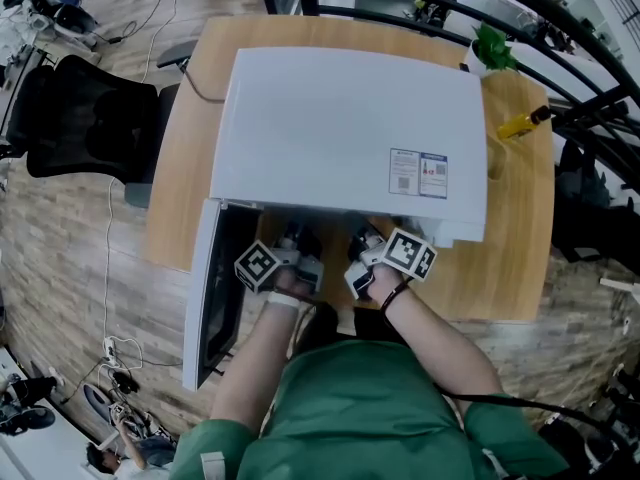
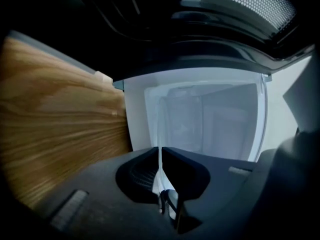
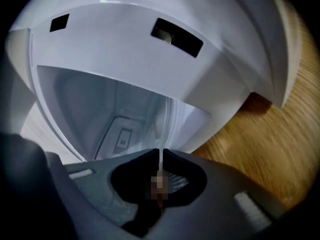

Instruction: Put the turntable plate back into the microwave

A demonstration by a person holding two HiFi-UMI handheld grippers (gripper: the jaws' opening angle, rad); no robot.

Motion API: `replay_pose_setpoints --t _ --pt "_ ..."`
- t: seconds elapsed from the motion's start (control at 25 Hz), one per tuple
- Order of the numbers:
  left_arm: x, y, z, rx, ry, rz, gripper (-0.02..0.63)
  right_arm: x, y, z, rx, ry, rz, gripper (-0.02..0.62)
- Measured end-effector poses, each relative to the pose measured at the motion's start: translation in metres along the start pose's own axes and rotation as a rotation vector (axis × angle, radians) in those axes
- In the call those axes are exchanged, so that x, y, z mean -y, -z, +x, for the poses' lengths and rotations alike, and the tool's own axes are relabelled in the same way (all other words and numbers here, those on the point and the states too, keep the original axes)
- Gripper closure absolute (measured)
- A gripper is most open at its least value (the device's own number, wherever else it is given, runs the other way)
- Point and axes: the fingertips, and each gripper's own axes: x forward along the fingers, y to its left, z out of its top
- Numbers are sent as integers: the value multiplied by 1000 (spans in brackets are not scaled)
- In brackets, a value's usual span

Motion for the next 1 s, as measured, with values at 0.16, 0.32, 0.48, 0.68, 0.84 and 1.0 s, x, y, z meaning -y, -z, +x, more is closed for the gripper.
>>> replay_pose_setpoints --t 0.16,0.32,0.48,0.68,0.84,1.0 --pt "3 -2 3 6 10 -2 575 -3 -6 5 16 -8 0 578" --pt "1 -2 4 -2 -4 10 575 -4 -10 6 26 -12 -4 578" --pt "1 -4 3 -4 -13 32 575 -6 -9 5 29 -7 -3 578" --pt "1 1 3 -25 -25 48 574 -4 -12 3 34 -3 -11 578" --pt "-3 5 1 -32 -27 47 572 0 -12 0 37 8 -15 578" --pt "-4 9 2 -39 -29 52 572 2 -15 -2 40 11 -27 578"
